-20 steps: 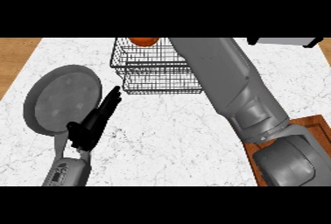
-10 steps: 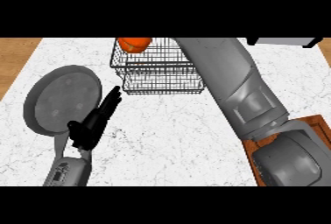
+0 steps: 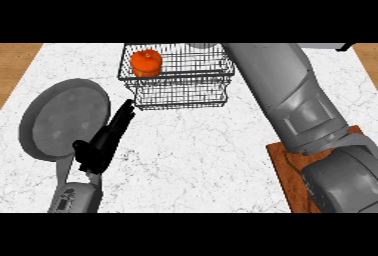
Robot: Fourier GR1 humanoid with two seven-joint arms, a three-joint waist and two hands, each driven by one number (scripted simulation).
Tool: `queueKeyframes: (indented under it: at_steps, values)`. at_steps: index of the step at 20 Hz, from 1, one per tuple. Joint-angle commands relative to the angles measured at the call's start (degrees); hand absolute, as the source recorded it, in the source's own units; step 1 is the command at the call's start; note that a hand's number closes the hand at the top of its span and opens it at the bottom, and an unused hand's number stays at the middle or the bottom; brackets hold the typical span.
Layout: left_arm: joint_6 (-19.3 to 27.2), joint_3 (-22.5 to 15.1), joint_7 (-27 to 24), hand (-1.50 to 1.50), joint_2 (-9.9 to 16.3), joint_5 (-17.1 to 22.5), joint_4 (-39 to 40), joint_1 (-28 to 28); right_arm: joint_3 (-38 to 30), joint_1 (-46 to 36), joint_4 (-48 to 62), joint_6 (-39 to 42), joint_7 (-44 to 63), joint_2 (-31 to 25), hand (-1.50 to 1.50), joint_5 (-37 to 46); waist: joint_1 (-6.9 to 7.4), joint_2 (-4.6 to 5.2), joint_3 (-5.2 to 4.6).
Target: Pick the squash from the cutting board and place it in the tiered basket
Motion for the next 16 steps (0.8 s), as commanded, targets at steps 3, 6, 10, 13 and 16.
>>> queueKeyframes:
  at_steps: [3,6,10,13,16]
  values:
    - [1.4,0.8,0.5,0.0,-0.7,-0.2,1.0,-1.1,-0.5,4.7,-4.2,-7.8,-4.9,-8.3,-1.5,1.5,-2.1,-0.21,0.09]
    - [-0.8,1.8,1.3,0.0,1.4,1.3,-1.3,-0.1,-3.6,6.5,-6.7,-9.2,-7.8,-12.0,-1.5,-0.9,-1.11,-0.03,0.1]
    - [1.7,-0.5,0.4,0.0,-1.3,-1.0,-0.8,2.1,-6.5,13.5,-12.5,-2.5,-10.2,-16.3,-1.5,-5.3,-2.37,-0.55,0.11]
    - [-0.6,1.6,-0.9,0.0,0.9,1.1,-1.7,4.1,-8.4,17.9,-15.5,4.4,-10.7,-23.0,-1.5,-7.9,-2.83,-0.72,0.09]
    - [-0.7,2.3,0.8,0.0,2.1,1.2,-3.5,3.1,-9.3,25.4,-17.6,12.9,-14.1,-27.0,-1.5,-10.1,-2.8,-0.7,0.12]
